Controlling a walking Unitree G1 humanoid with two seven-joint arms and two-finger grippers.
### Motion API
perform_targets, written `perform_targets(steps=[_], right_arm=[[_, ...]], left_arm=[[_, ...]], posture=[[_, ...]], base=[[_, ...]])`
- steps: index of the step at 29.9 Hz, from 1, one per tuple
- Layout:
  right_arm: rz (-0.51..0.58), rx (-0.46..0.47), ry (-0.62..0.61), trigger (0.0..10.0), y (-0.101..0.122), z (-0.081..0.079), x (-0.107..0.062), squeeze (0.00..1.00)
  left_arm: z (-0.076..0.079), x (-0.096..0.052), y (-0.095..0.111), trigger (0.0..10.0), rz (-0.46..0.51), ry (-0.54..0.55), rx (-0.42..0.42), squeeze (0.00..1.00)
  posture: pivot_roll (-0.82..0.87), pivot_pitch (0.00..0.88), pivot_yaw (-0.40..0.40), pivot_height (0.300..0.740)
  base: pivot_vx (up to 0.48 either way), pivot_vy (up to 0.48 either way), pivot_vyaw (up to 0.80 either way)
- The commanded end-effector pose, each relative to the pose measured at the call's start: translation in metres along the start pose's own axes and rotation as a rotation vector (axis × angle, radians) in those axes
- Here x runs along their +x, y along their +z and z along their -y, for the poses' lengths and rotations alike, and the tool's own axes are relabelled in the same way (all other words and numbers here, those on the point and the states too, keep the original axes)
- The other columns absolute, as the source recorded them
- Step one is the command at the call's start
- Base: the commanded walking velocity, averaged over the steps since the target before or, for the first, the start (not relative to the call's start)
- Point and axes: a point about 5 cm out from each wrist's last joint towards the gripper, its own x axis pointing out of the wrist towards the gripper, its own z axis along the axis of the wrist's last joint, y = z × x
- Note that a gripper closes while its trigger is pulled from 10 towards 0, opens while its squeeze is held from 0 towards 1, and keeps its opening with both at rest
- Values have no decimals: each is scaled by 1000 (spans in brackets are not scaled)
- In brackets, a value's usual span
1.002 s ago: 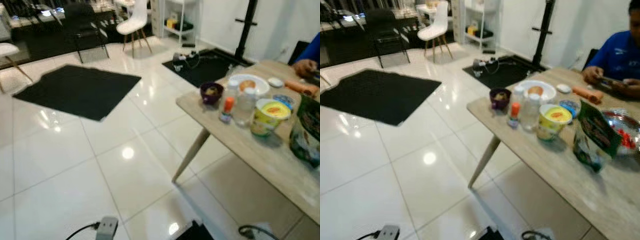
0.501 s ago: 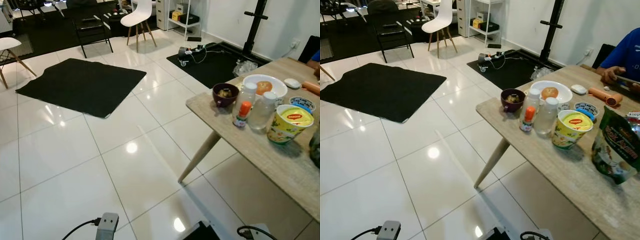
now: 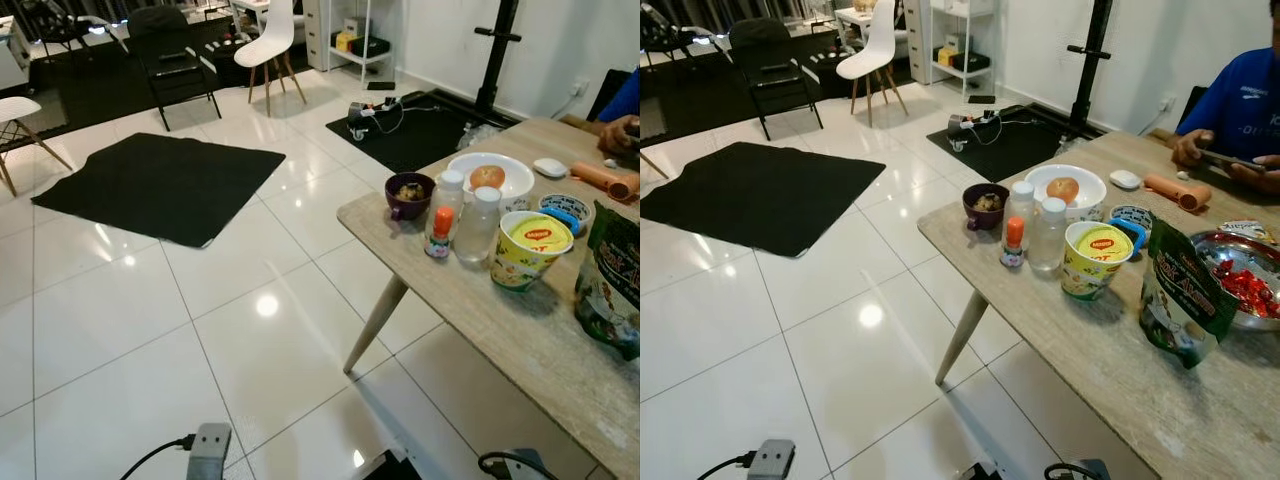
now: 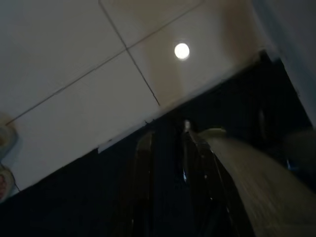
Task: Restocking fridge
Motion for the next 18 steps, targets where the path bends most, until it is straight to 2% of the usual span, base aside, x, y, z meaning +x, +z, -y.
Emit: perform_targets(steps=[1,2,3,4,5,6,7,8,9,10,11,14,15,18], right_arm=[[-7,0,9,10000,-1,-3,0,0],[-7,0,10,10000,-1,-3,0,0],[-7,0,10,10000,-1,-3,0,0],[-7,-1,10,10000,-2,-3,0,0],[-8,0,11,10000,-2,-3,0,0],[-8,0,11,10000,-2,-3,0,0],[-8,0,11,10000,-2,-4,0,0],[-8,0,11,10000,-2,-4,0,0],[-9,0,11,10000,-2,-4,0,0],[-10,2,11,10000,-3,-4,0,0],[-10,2,11,10000,-3,-4,0,0],[-13,6,11,10000,-4,-5,0,0],[-13,6,11,10000,-4,-5,0,0],[-14,19,9,10000,-6,-6,0,0]], left_arm=[[-11,4,54,10000,186,47,-104,0],[-16,4,78,10000,257,54,-142,0],[-16,4,78,10000,257,54,-142,0],[-19,3,96,10000,318,53,-180,0],[-24,0,116,10000,388,47,-212,82],[-26,-3,131,10000,445,38,-239,239],[-28,-5,140,10000,478,31,-252,239],[-28,-5,140,10000,478,31,-252,239],[-30,-9,158,10000,546,4,-275,1000],[-29,-15,182,10000,632,-37,-288,1000],[-29,-15,182,10000,632,-37,-288,1000],[-14,-39,251,10000,873,-211,-268,1000],[-14,-39,251,10000,873,-211,-268,1000],[10,-56,287,10000,990,-381,-201,1000]], posture=[[-41,27,38,740],[-41,27,38,740],[-41,27,38,740],[-41,27,38,740],[-41,27,38,740],[-41,27,38,740],[-41,27,38,740],[-41,27,38,740],[-41,31,44,740],[-42,32,45,740],[-42,32,45,740],[-44,39,53,740],[-44,39,53,740],[-46,42,56,740]], base=[[0,0,0],[0,0,0],[0,0,0],[0,0,0],[0,0,0],[0,0,0],[0,0,0],[0,0,0],[0,0,0],[0,0,0],[0,0,0],[0,0,0],[0,0,0],[0,0,0]])
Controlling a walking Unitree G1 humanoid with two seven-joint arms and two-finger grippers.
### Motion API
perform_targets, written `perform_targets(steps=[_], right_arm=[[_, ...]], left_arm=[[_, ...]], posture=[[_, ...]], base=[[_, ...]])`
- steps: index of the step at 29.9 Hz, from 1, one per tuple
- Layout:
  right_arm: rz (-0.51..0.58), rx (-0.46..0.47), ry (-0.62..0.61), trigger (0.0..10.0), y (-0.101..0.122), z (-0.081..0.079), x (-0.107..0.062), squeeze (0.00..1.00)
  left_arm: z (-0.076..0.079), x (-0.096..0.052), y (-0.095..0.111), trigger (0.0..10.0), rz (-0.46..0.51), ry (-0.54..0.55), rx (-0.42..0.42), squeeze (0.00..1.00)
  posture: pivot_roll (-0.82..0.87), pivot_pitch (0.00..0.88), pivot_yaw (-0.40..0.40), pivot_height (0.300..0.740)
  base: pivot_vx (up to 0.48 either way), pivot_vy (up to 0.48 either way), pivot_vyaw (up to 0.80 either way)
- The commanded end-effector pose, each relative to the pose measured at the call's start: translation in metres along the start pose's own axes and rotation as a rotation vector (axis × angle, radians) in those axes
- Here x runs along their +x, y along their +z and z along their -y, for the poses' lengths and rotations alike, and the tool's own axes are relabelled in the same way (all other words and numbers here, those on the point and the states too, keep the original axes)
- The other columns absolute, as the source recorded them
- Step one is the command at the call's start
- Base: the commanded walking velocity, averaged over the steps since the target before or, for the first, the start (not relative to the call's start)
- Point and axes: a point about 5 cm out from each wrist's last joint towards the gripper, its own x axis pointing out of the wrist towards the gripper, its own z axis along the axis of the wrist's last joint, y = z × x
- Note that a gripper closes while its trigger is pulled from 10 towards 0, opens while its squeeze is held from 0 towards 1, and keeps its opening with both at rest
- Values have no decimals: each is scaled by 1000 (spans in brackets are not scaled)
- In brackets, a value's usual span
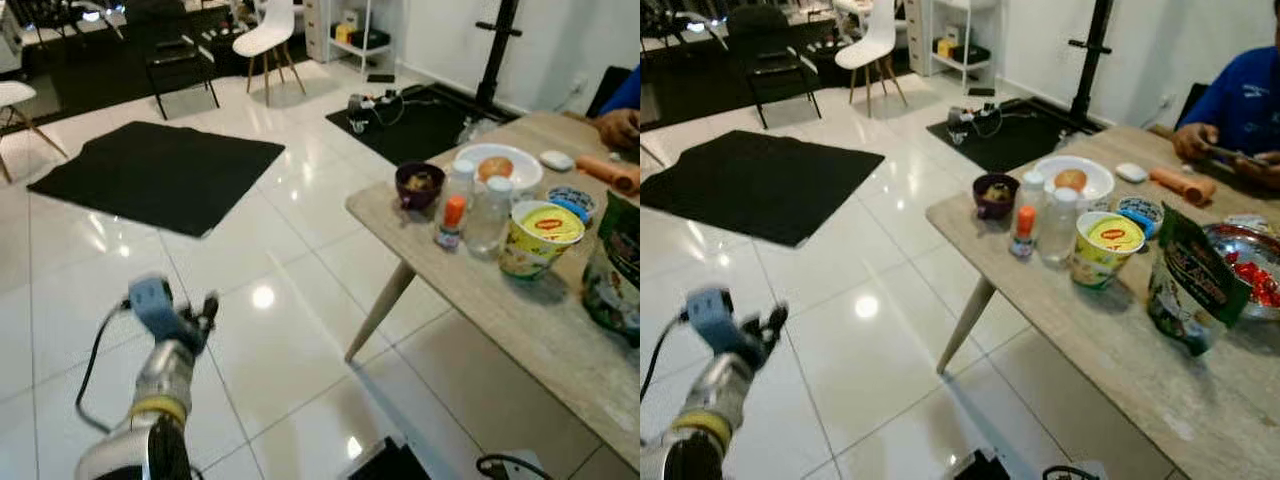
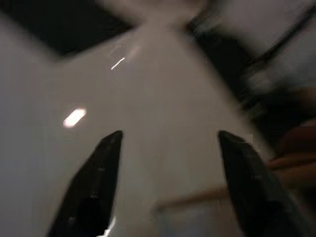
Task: Restocking fridge
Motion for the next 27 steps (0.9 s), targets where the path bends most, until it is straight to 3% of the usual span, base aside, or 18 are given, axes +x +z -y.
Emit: perform_targets(steps=[1,5,6,7,19,27], right_arm=[[-10,13,3,10000,-4,-3,0,0],[-26,24,5,10000,-7,-5,0,0],[-27,26,6,10000,-7,-5,0,0],[-27,29,7,10000,-7,-5,0,0],[-20,43,13,10000,-6,-8,0,0],[-5,43,10,10000,-5,-9,0,0]], left_arm=[[6,4,11,10000,40,-73,13,1000],[49,22,22,10000,75,-323,47,1000],[58,25,23,10000,79,-365,67,545],[65,26,24,10000,85,-397,82,0],[114,37,33,10000,146,-597,148,0],[120,39,41,10000,180,-583,244,0]], posture=[[-46,42,56,740],[-50,43,63,740],[-50,43,63,740],[-51,43,65,740],[-47,42,70,740],[-50,45,76,740]], base=[[0,0,0],[0,0,-378],[0,0,-756],[0,0,-756],[0,0,-751],[0,0,-750]])
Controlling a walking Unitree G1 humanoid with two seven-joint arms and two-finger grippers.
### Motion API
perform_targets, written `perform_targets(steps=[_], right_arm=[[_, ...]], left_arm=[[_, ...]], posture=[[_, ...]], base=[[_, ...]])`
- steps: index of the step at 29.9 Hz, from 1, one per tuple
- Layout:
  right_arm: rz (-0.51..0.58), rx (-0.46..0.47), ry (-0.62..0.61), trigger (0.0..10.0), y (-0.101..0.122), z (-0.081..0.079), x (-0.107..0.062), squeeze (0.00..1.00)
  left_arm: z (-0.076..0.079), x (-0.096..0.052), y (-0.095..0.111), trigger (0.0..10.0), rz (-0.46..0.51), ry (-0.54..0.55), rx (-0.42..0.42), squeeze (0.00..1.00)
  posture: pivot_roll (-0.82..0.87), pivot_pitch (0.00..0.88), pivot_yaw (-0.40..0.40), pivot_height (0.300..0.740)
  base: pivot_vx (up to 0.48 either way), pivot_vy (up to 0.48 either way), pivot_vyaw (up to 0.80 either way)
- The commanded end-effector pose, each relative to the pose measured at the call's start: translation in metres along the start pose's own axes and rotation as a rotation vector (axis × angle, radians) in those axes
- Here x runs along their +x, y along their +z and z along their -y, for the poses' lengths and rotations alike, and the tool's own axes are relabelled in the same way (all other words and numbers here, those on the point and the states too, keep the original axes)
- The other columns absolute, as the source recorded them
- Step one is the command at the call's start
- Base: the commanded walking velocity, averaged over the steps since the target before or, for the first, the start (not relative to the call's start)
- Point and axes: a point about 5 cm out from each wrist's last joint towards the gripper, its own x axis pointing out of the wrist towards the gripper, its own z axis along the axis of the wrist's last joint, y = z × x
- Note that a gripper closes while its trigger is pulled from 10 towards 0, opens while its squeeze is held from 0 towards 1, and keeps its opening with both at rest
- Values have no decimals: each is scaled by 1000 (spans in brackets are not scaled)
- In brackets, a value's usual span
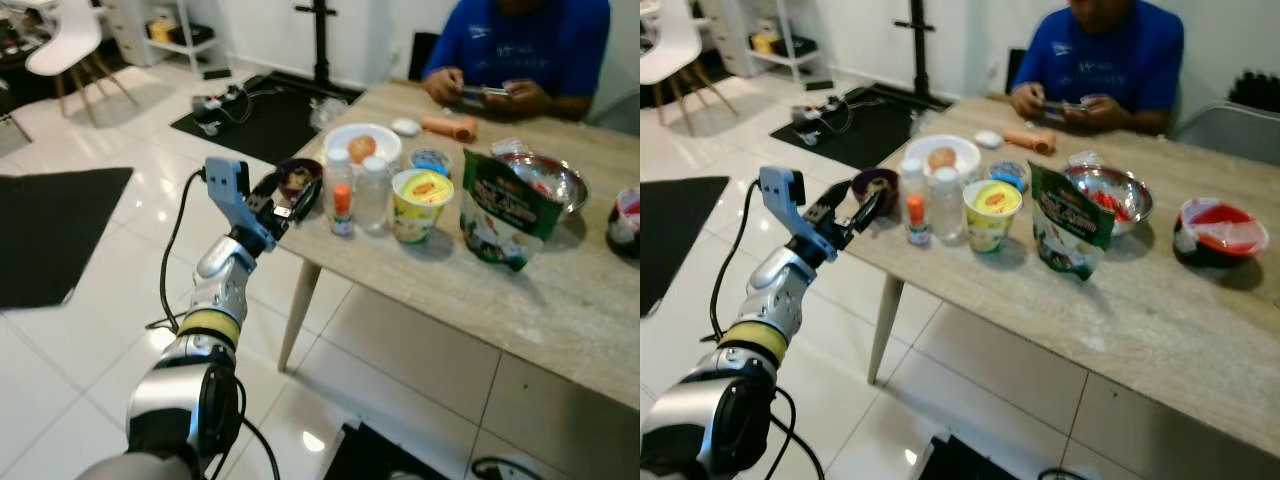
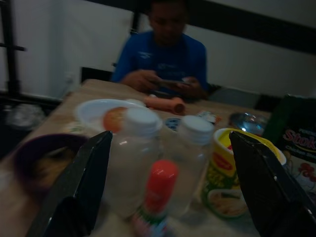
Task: Restocking fridge
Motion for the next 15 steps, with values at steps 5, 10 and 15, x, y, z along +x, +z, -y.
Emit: perform_targets(steps=[5,10,15], right_arm=[[3,13,-26,10000,-3,4,-1,0],[7,15,-29,10000,-3,5,-1,0],[10,16,-30,10000,-3,5,-1,0]], left_arm=[[-2,6,14,10000,29,34,91,0],[-2,9,18,10000,39,57,126,0],[-2,12,21,10000,30,82,182,0]], posture=[[-53,48,81,740],[-60,50,85,740],[-62,55,86,740]], base=[[0,0,0],[0,0,0],[0,0,0]])
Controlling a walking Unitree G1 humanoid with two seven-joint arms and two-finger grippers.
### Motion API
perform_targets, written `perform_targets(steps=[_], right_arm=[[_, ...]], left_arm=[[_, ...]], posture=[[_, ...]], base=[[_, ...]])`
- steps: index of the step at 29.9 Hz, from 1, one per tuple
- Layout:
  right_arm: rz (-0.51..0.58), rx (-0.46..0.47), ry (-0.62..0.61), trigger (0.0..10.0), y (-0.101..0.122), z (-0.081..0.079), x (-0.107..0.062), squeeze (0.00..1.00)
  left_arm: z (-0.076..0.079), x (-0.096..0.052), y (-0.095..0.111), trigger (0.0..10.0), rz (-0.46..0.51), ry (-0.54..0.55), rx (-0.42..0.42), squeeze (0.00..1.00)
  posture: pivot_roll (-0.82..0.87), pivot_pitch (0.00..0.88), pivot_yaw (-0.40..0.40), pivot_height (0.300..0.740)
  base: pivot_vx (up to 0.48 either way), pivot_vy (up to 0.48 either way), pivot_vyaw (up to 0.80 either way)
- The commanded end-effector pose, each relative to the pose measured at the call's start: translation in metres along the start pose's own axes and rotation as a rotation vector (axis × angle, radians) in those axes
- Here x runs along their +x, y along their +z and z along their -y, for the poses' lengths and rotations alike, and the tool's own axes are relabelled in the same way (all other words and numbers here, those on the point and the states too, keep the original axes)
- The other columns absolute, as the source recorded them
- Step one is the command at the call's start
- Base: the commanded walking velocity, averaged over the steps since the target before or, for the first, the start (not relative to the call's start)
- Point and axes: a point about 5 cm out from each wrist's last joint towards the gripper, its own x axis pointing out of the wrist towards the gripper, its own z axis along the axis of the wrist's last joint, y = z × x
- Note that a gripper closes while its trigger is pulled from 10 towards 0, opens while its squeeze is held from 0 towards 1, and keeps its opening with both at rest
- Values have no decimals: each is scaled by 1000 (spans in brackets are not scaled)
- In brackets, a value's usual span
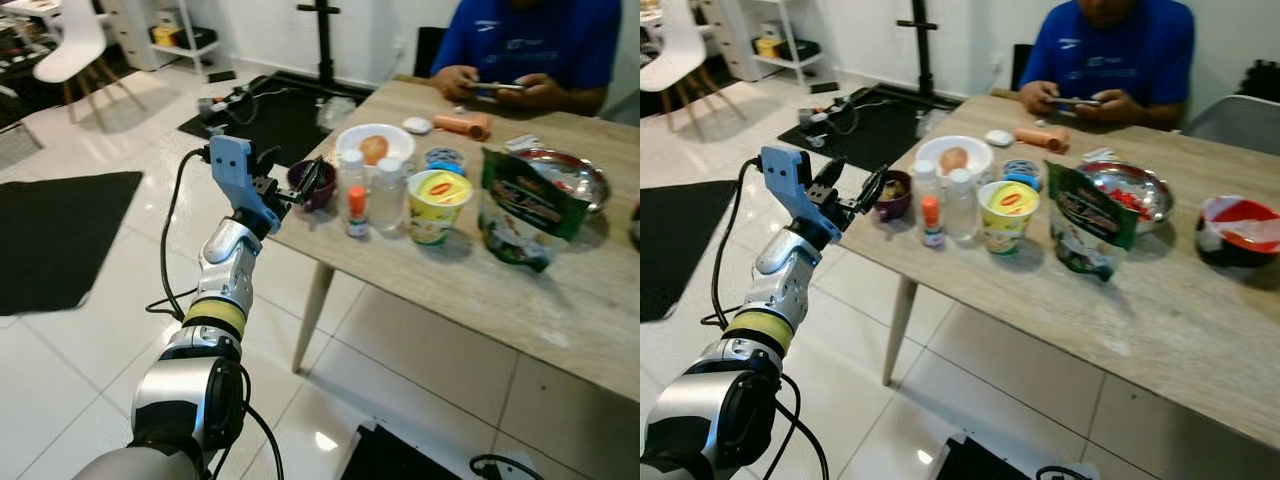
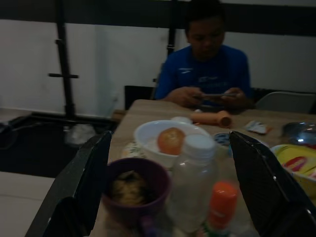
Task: Restocking fridge
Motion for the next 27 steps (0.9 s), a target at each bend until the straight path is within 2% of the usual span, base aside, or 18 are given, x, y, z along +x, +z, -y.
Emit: perform_targets(steps=[1,7,16,21,27], right_arm=[[-11,15,-5,10000,-5,0,-1,0],[-16,7,-3,10000,-9,-1,-1,0],[-43,-34,13,10000,-27,-7,-4,0],[-50,-39,15,10000,-35,-9,-6,0],[-47,-22,18,10000,-46,-15,-9,0]], left_arm=[[-5,-1,2,10000,-12,9,46,0],[-8,2,6,10000,-16,29,60,0],[-3,17,23,10000,-15,-43,107,0],[-1,25,31,10000,-3,-72,96,0],[10,43,56,10000,65,-146,104,0]], posture=[[-62,59,88,740],[-58,81,86,740],[-63,190,96,740],[-65,232,102,740],[-60,290,112,740]], base=[[0,0,0],[0,0,0],[0,0,0],[0,0,0],[0,0,0]])
